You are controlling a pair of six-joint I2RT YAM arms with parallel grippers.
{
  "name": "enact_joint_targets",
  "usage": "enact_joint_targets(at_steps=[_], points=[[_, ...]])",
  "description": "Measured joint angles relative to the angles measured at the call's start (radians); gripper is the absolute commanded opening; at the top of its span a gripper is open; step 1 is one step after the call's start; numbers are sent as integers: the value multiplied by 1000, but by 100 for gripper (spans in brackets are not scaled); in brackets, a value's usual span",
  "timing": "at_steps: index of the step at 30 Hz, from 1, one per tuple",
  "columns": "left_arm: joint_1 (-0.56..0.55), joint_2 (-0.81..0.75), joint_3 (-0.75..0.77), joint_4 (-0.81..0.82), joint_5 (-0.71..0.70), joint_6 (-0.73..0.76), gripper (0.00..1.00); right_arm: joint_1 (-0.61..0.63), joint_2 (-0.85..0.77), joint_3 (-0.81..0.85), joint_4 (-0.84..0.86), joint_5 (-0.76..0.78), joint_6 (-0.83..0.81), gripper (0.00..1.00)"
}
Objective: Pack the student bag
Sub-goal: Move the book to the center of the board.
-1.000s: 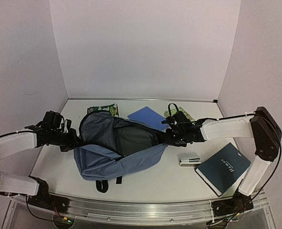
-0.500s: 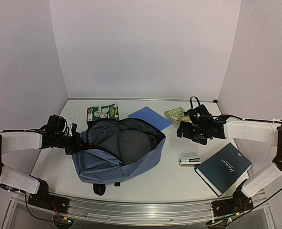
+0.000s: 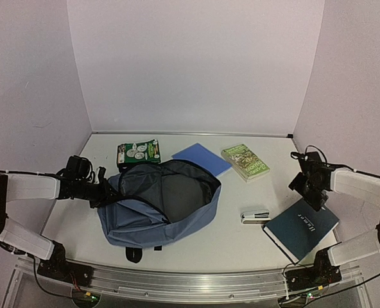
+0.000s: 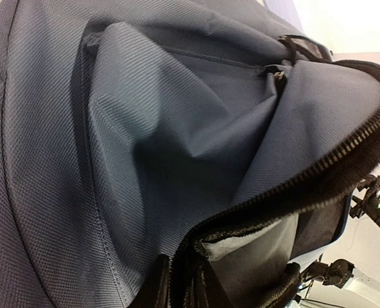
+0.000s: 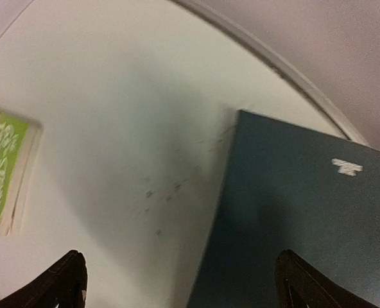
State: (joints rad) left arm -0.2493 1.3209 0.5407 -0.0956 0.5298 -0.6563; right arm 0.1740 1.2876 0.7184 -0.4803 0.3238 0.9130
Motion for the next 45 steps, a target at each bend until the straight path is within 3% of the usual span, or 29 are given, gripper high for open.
enact_joint_targets(at_steps=[5,12,20,26,35,45], points=[[0,-41,0,3,4,1,20,-163,-7,-56,-20,4,41,98],[0,-51,0,3,17,7,24,-273,-75,-109,-62,11,125,98],[0,-51,1,2,26,17,33,-307,-108,-145,-78,-48,170,98],[0,-51,16,0,28,26,45,-309,-96,-147,12,-217,86,98],[0,-62,29,-11,27,27,56,-229,-24,-135,222,-407,-24,98],[0,-150,40,-56,16,30,68,44,116,-9,299,-476,-52,98]])
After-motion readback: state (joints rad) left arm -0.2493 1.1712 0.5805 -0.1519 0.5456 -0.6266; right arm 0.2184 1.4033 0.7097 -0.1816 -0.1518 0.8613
